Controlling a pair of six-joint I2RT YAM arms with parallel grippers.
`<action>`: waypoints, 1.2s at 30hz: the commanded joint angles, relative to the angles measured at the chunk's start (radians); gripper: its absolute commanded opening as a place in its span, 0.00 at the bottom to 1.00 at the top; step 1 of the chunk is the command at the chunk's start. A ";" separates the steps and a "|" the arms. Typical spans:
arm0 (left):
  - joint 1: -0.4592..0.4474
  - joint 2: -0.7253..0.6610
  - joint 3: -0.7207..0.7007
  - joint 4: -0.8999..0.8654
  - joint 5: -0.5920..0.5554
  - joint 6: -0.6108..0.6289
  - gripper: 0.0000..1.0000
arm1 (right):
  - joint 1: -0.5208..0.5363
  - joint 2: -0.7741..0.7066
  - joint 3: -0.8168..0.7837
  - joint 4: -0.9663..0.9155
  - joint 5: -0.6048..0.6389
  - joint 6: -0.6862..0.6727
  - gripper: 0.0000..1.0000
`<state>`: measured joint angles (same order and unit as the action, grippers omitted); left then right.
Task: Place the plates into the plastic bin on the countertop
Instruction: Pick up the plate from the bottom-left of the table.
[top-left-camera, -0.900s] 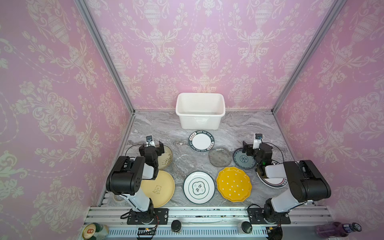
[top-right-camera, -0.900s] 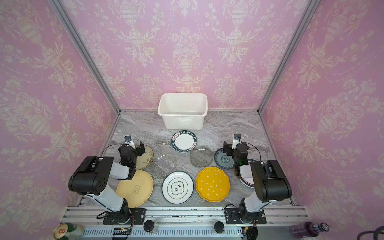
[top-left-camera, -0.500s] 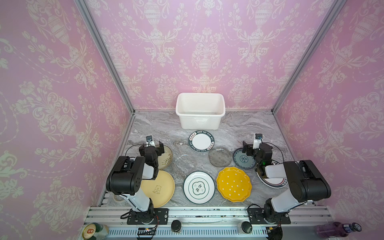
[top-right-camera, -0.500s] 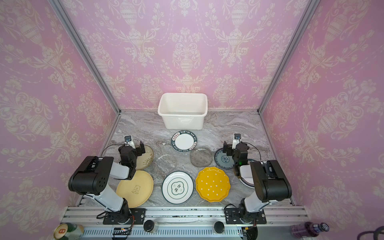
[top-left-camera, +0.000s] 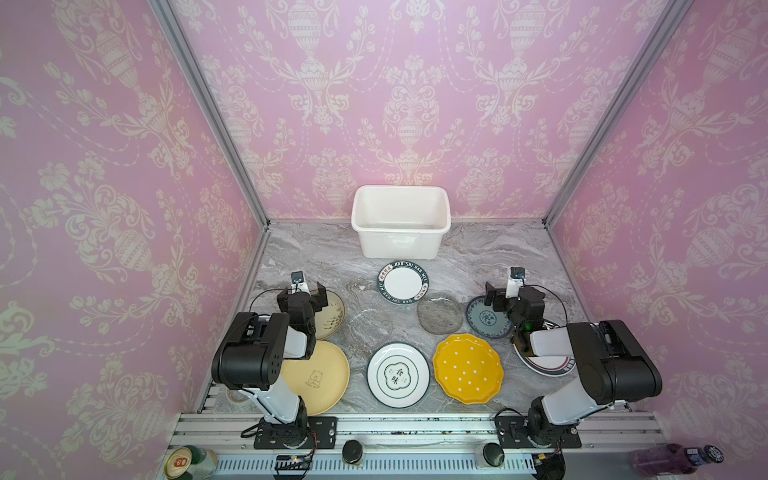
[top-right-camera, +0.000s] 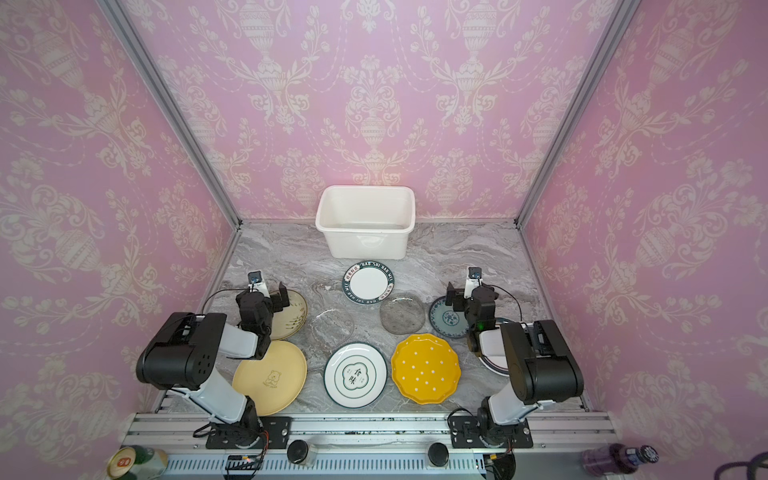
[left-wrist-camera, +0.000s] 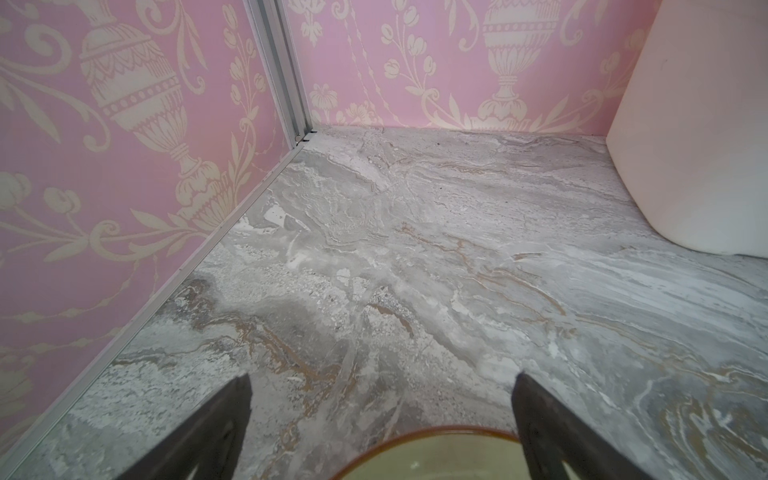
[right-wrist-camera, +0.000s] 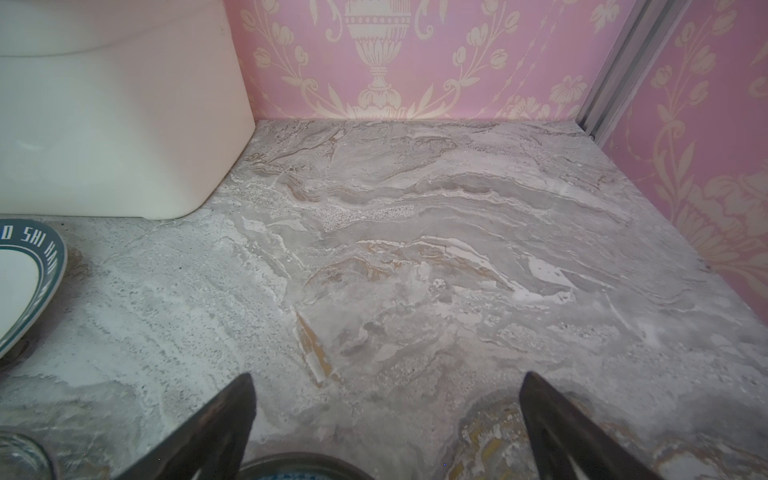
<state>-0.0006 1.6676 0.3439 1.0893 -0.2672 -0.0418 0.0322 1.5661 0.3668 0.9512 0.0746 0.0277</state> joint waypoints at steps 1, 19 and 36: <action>0.012 -0.025 -0.011 -0.018 0.023 -0.007 0.99 | -0.004 -0.024 -0.019 0.021 0.004 0.019 1.00; -0.048 -0.571 -0.017 -0.438 0.031 0.038 0.99 | 0.016 -0.648 0.351 -1.057 0.036 0.436 1.00; -0.052 -1.041 0.564 -1.768 0.002 -0.445 0.99 | 0.329 -0.533 0.575 -1.271 -0.370 0.741 0.99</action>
<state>-0.0502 0.6540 0.8642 -0.4183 -0.3023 -0.3424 0.2836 1.0080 0.8944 -0.2478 -0.2520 0.7616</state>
